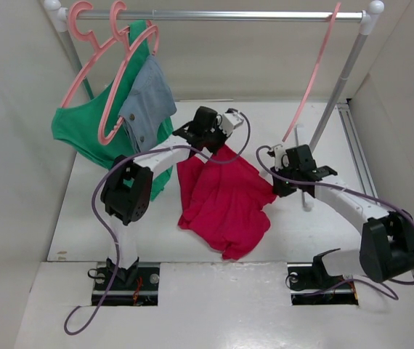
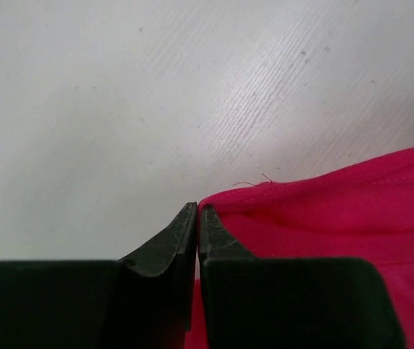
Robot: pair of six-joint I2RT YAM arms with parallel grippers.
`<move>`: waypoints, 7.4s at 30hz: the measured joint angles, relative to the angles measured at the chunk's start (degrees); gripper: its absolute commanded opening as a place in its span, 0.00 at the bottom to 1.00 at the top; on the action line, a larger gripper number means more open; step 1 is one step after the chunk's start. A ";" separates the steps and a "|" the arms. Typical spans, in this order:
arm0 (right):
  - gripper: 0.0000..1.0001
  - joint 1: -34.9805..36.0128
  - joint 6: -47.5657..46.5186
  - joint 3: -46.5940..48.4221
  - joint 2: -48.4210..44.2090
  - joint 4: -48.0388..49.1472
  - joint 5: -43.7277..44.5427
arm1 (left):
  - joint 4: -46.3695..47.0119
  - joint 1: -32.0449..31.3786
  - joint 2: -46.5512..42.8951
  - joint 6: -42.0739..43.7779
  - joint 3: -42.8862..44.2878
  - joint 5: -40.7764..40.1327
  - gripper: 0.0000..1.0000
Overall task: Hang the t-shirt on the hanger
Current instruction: Move the tshirt to the center of the board, then grab a hanger with the right arm, then place tshirt on hanger
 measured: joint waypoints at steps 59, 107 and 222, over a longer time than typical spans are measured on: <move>0.98 61.35 4.57 29.81 -11.15 -18.23 27.89 | 1.42 2.14 -63.49 1.92 -46.58 1.99 0.79; 0.67 9.01 2.62 59.32 -2.62 -9.31 41.94 | 6.88 -0.02 -64.89 -4.37 -58.36 7.10 0.80; 0.00 6.56 -0.70 5.38 -36.70 -14.23 -0.20 | 0.59 -6.75 -13.70 -0.52 -21.40 -10.67 0.00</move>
